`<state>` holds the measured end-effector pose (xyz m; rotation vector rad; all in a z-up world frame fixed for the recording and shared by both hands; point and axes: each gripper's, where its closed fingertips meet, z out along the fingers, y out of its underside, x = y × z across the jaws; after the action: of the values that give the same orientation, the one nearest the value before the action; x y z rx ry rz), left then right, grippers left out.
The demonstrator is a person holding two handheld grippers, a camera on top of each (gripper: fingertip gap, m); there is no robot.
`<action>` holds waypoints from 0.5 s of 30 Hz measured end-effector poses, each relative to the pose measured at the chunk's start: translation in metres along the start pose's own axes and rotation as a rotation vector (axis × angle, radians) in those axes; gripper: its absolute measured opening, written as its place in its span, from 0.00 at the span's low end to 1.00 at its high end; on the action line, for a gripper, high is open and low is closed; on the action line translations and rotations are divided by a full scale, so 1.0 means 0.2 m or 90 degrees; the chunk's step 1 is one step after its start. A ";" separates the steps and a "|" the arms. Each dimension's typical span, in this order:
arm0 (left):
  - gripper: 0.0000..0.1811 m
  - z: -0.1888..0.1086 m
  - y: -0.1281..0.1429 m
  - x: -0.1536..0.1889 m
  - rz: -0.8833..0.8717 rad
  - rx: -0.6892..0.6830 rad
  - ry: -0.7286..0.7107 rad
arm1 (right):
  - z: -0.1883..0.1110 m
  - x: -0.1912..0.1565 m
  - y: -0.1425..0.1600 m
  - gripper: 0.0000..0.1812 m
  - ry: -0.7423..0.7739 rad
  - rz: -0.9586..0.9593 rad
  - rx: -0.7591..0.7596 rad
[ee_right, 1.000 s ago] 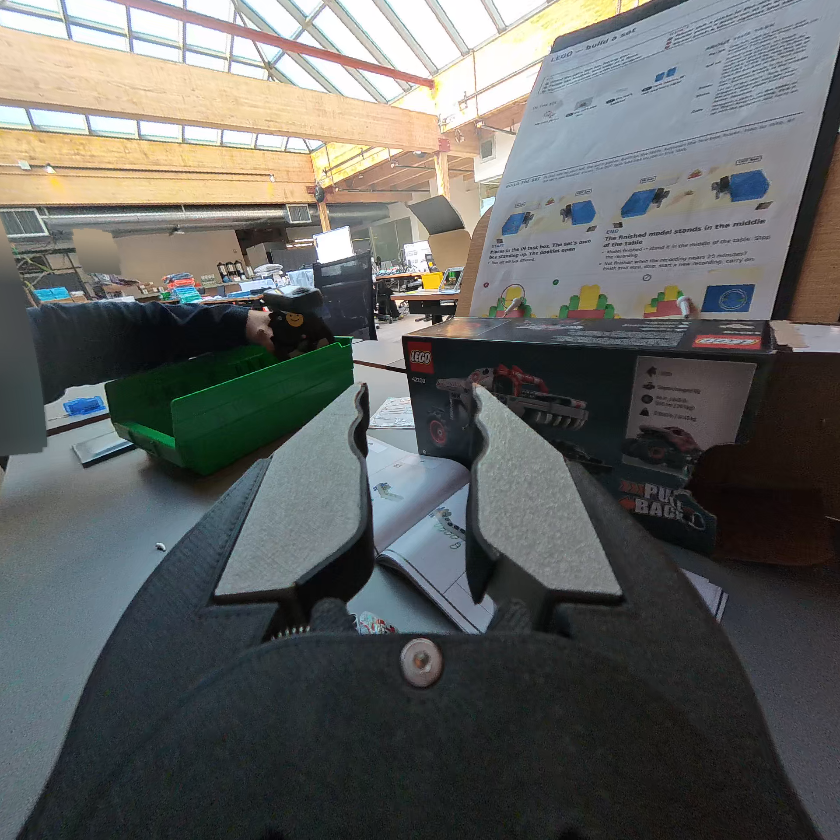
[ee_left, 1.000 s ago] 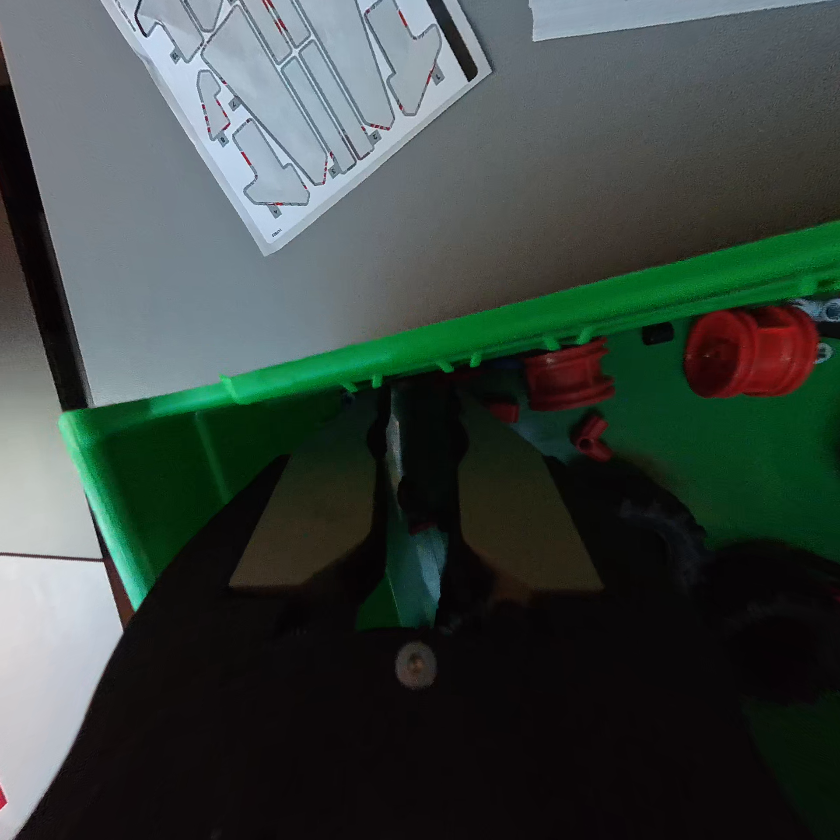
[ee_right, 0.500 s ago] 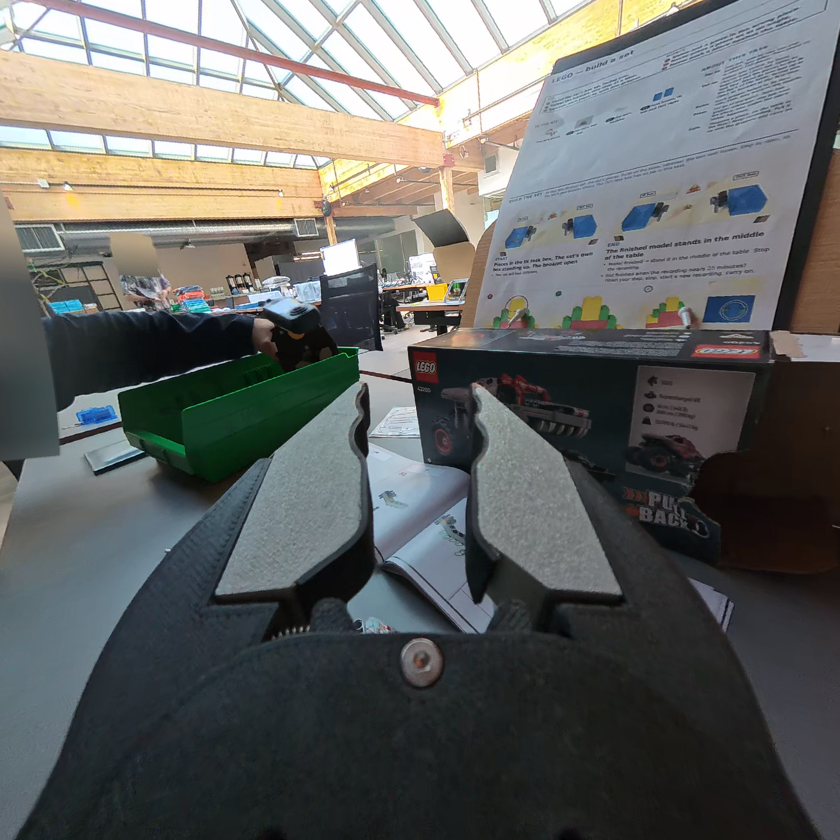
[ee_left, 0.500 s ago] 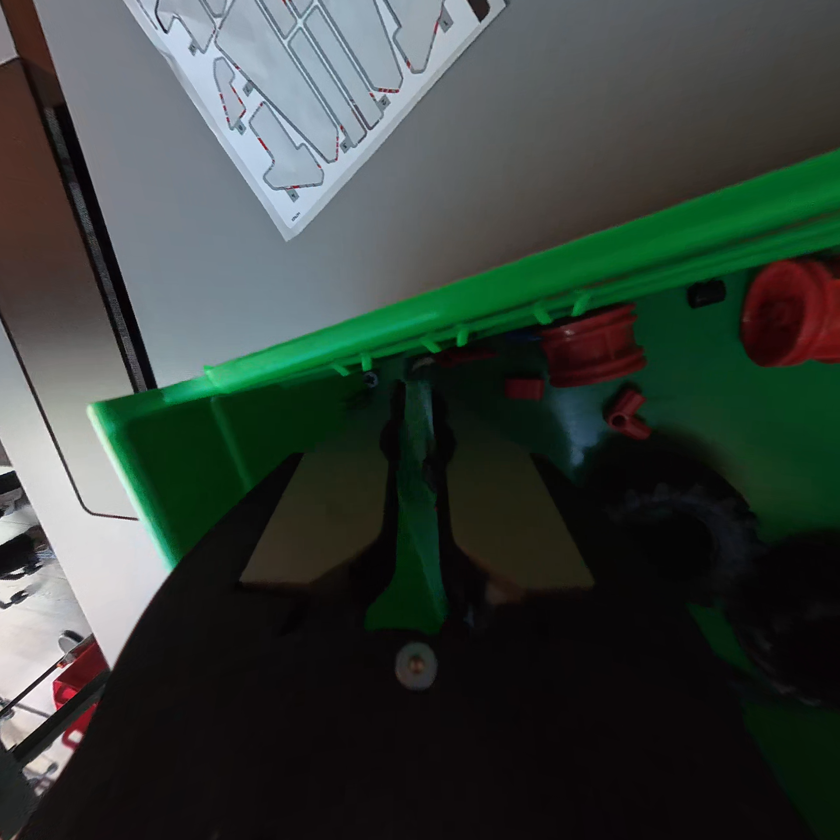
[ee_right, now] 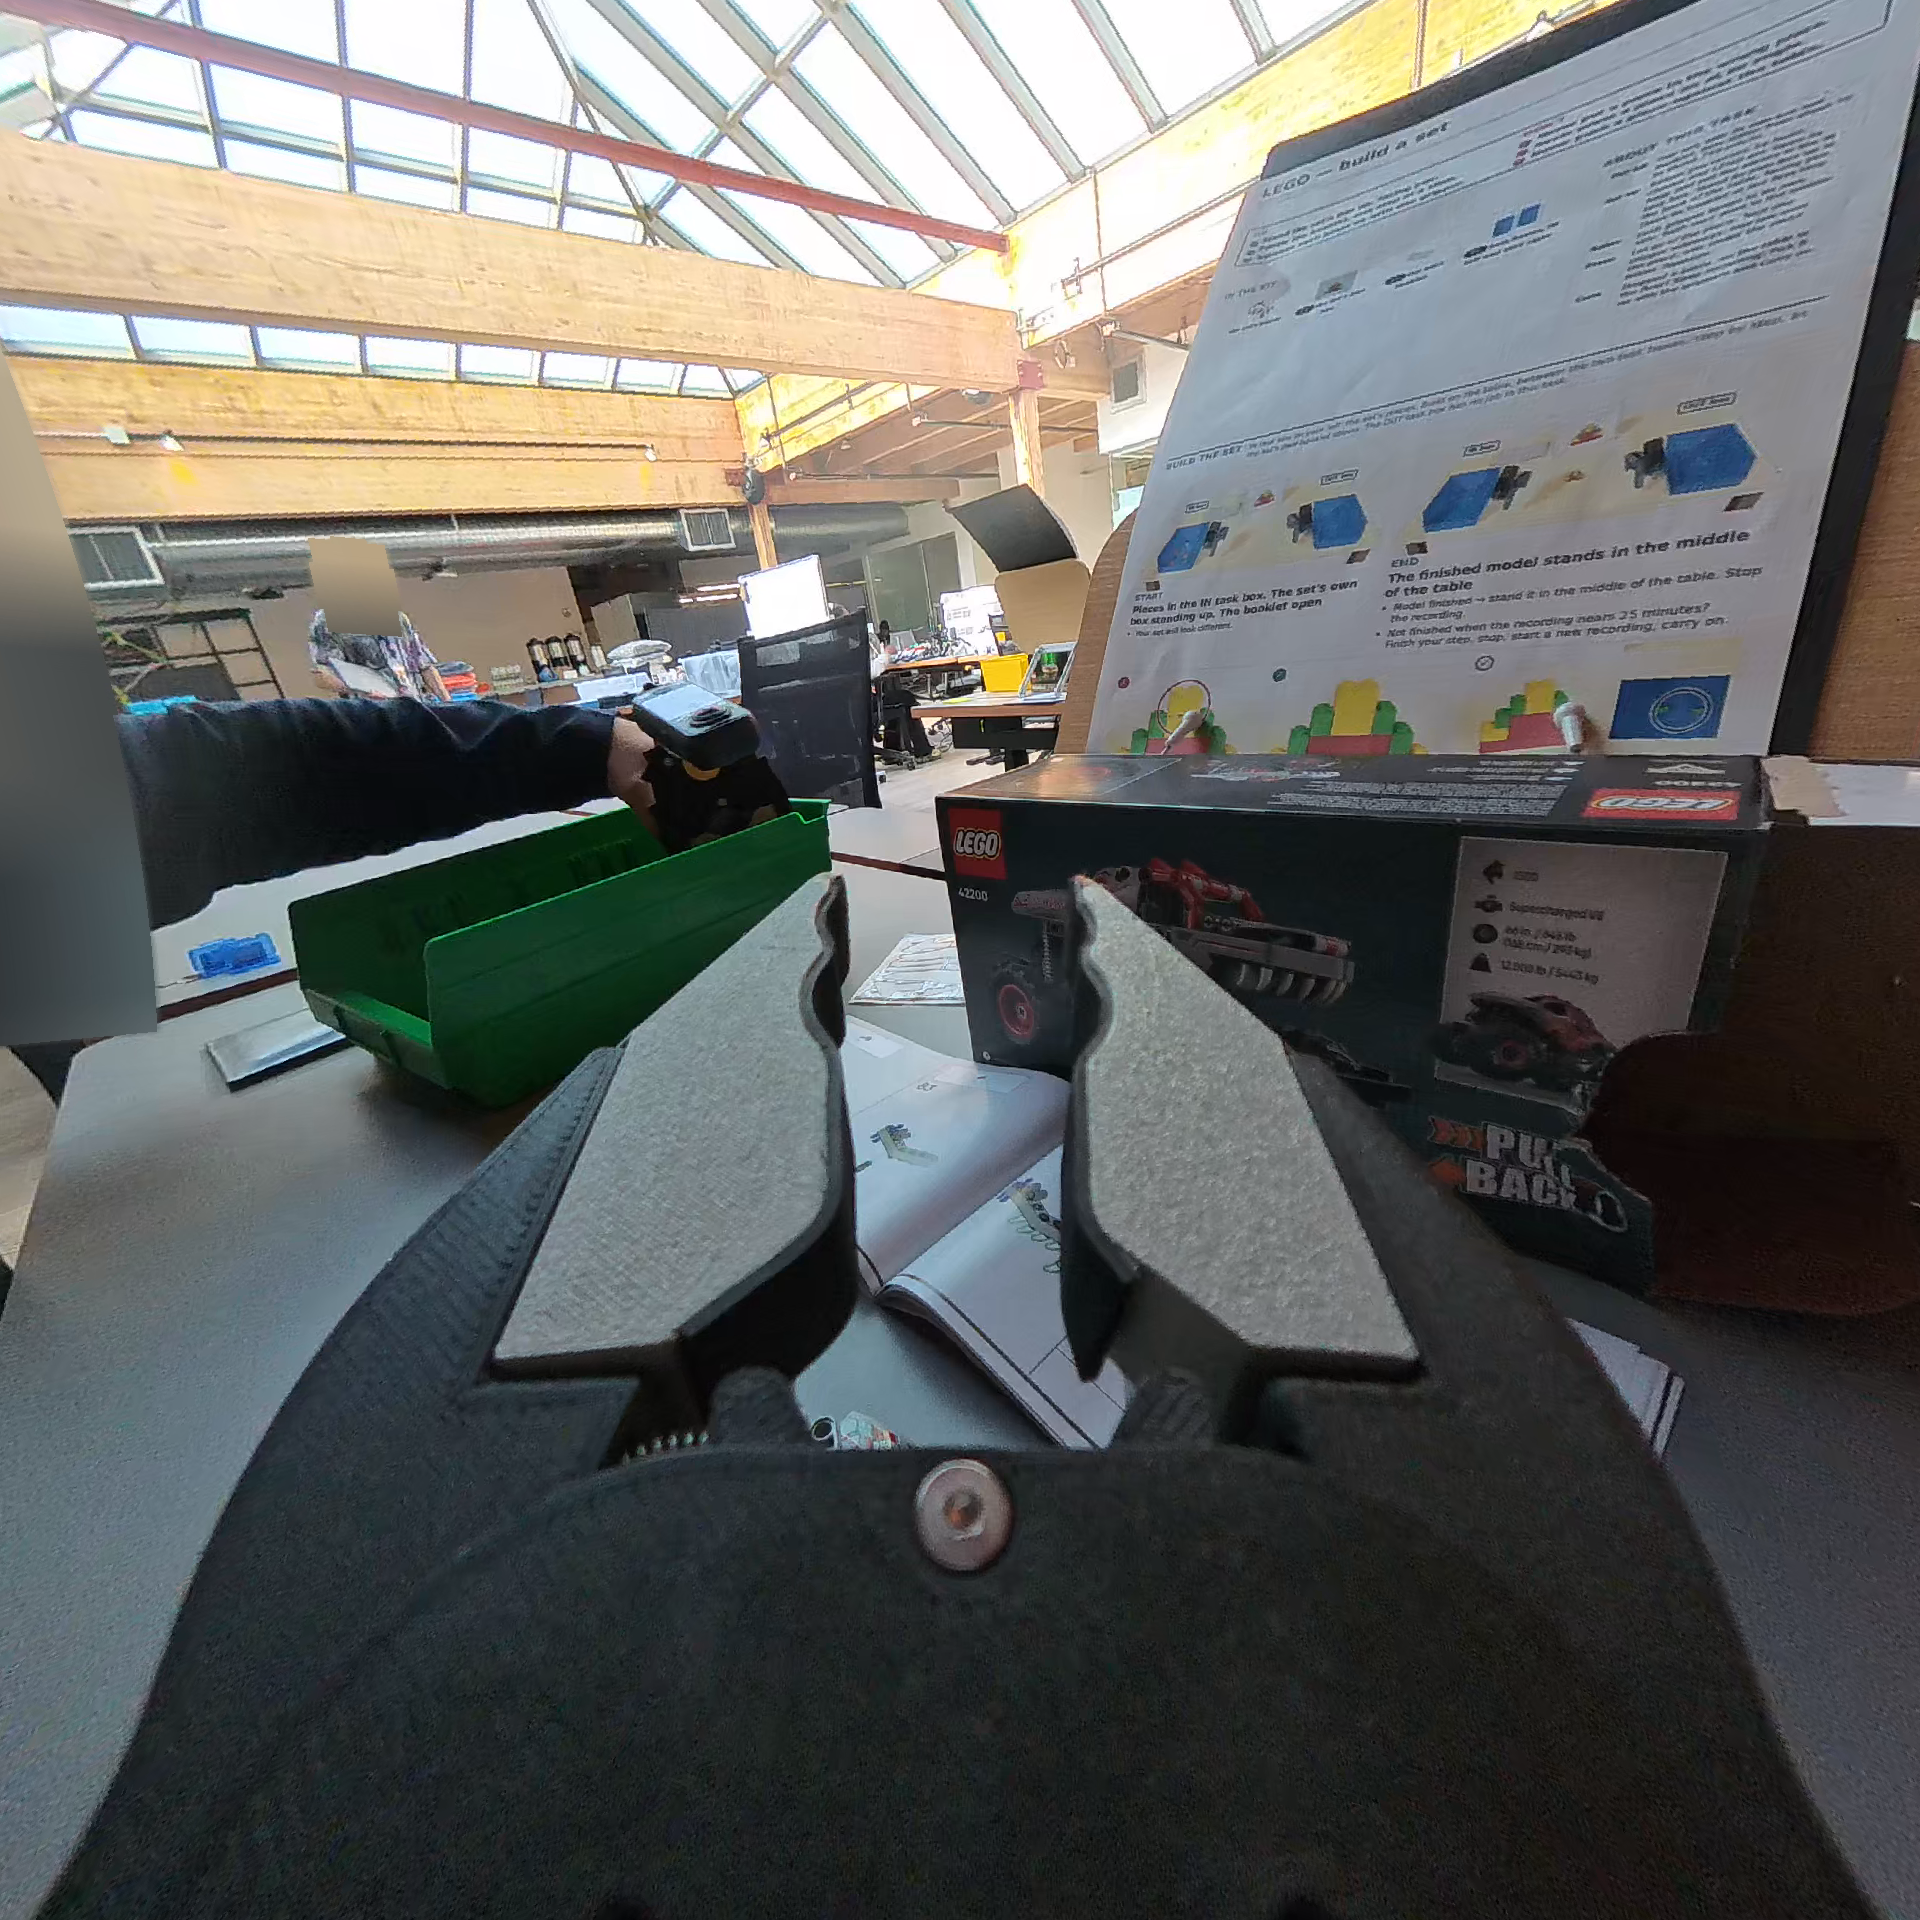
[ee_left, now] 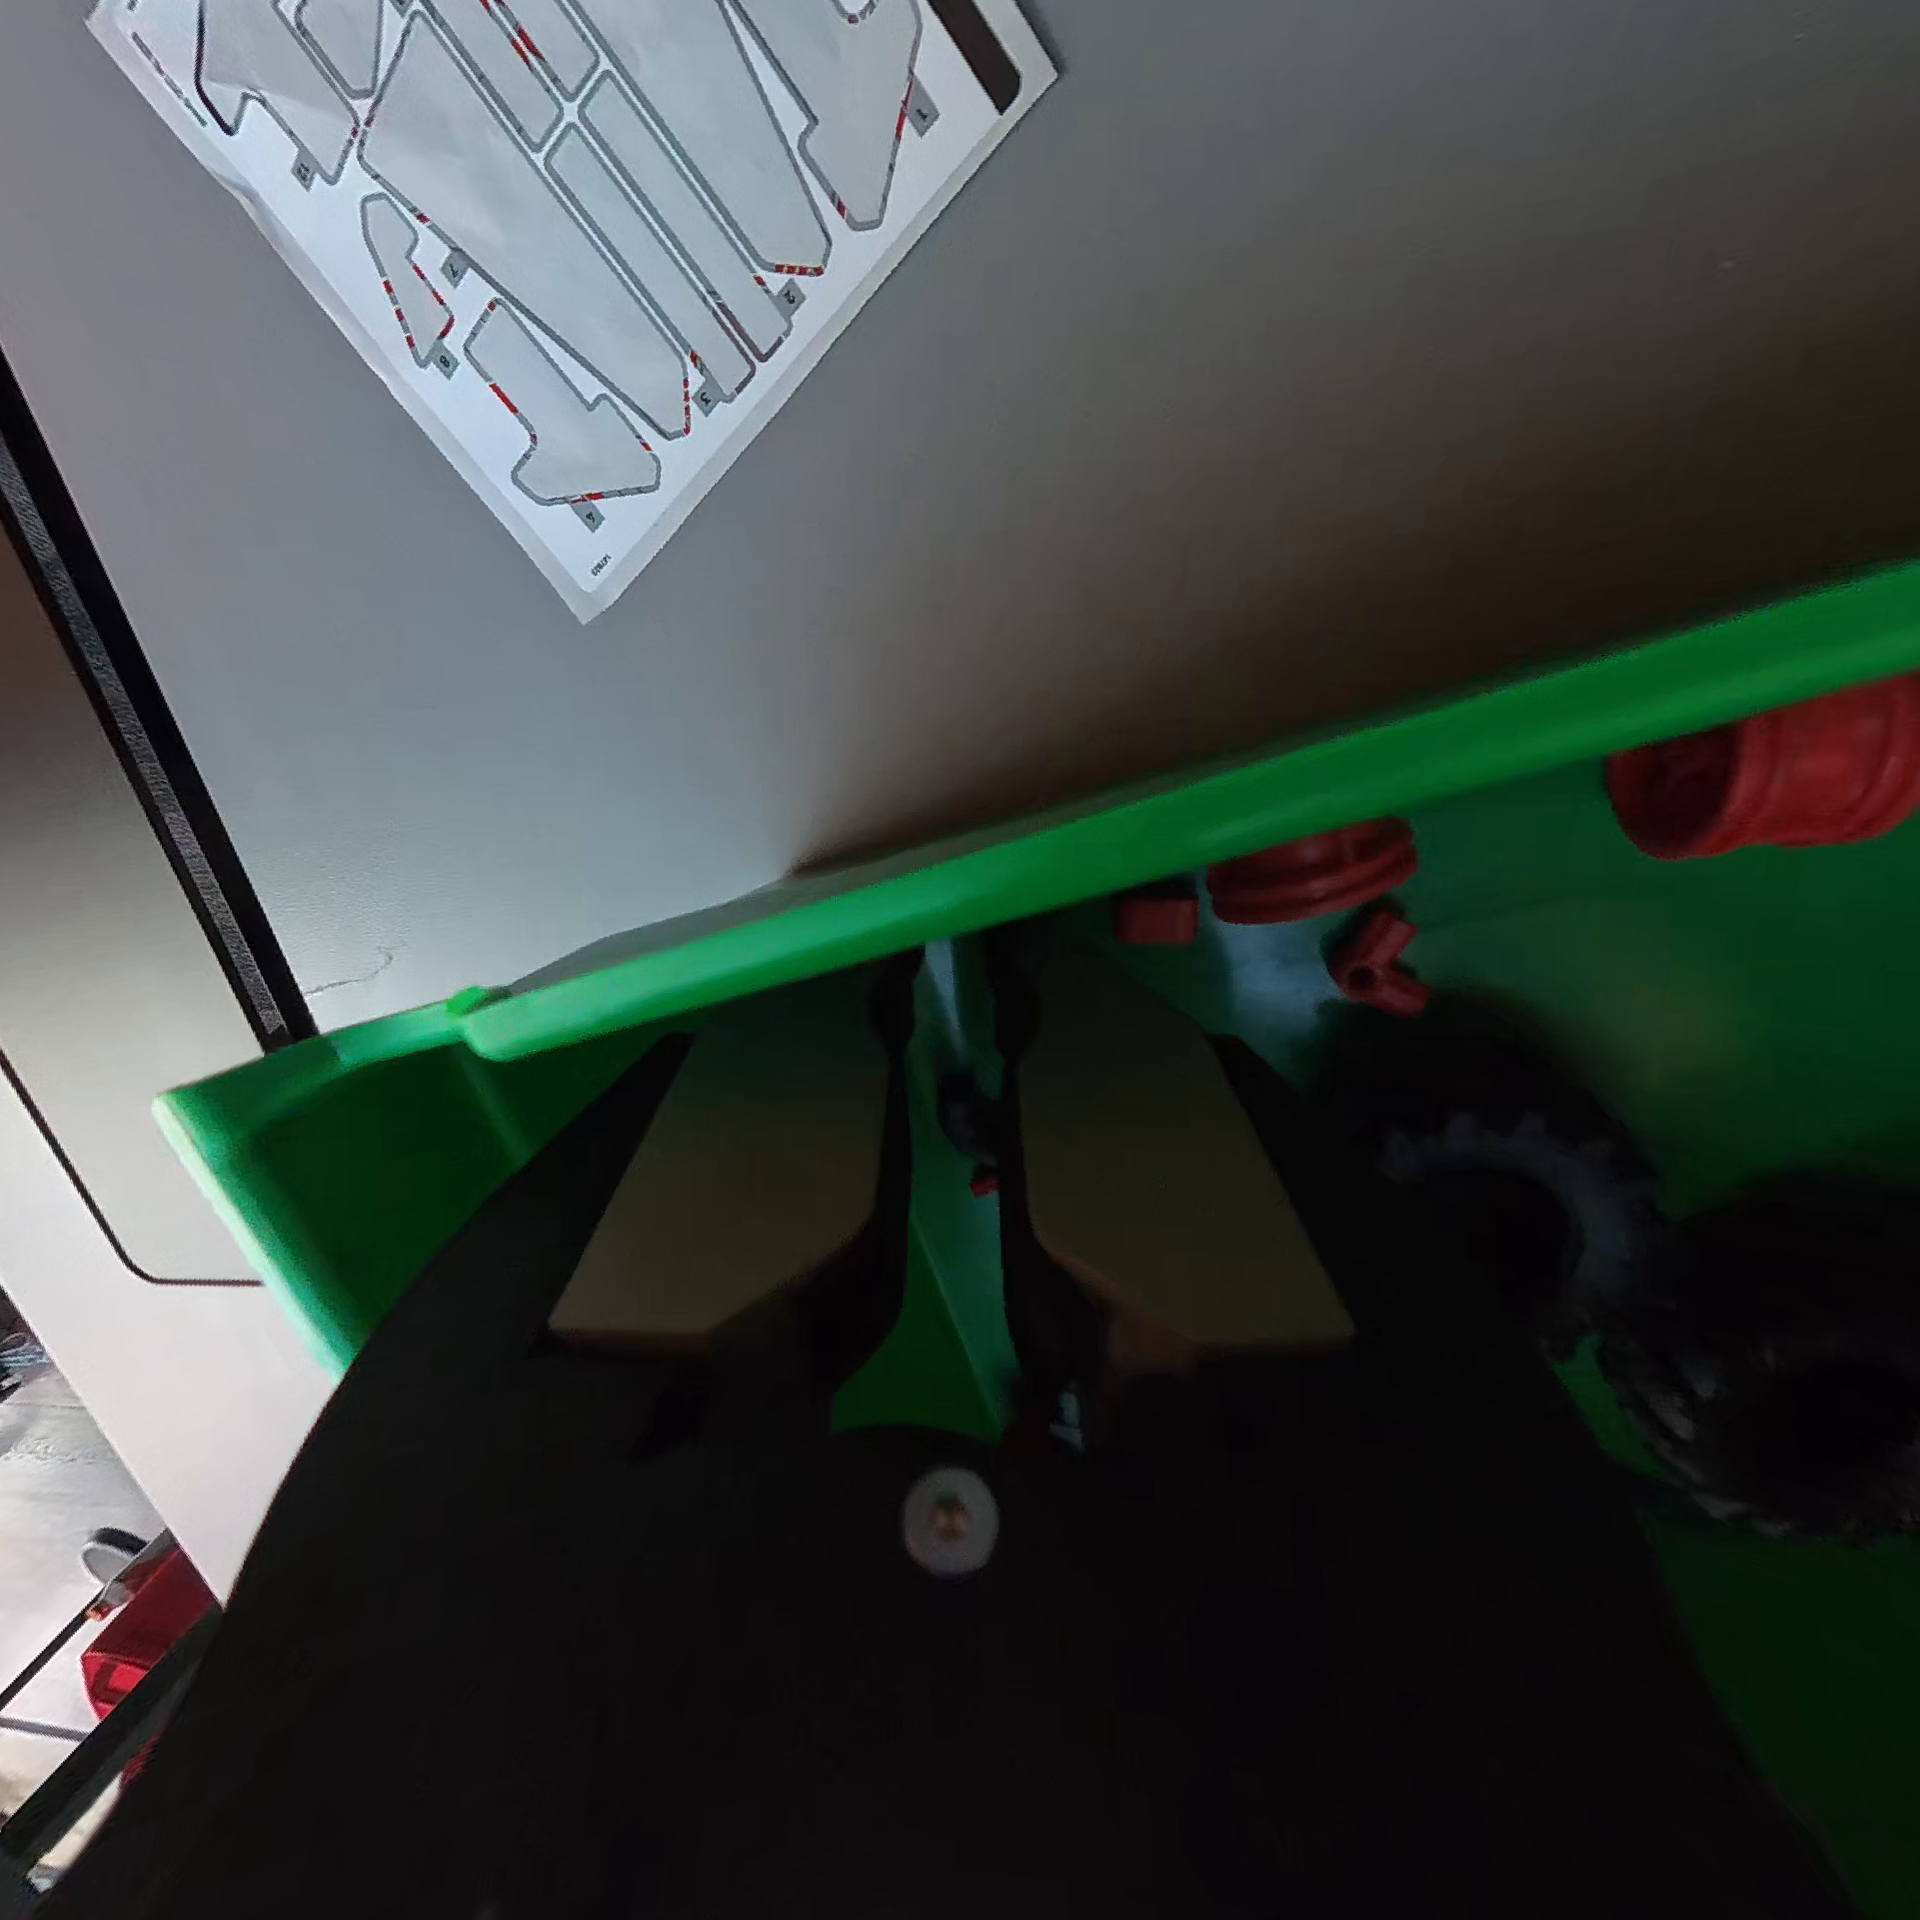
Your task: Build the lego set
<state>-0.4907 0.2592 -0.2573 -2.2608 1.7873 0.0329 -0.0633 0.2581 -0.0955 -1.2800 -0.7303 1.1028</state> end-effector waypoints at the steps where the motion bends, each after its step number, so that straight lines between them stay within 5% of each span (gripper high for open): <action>1: 0.00 0.00 0.01 0.03 0.009 -0.004 0.020 | 0.00 0.00 0.00 0.20 0.001 0.000 0.001; 10: 0.04 -0.05 0.08 0.07 0.004 -0.027 0.022 | 0.00 -0.02 -0.01 0.21 -0.012 0.002 0.005; 12: 0.06 -0.05 0.06 -0.02 -0.052 -0.007 -0.026 | 0.00 -0.02 -0.01 0.21 -0.013 0.001 0.003; 15: 0.10 -0.02 0.03 0.02 -0.117 -0.002 0.032 | 0.00 -0.02 -0.02 0.20 -0.011 0.000 0.010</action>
<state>-0.4964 0.2530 -0.2563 -2.4382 1.5954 -0.0566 -0.0633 0.2540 -0.0914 -1.2587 -0.7336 1.1181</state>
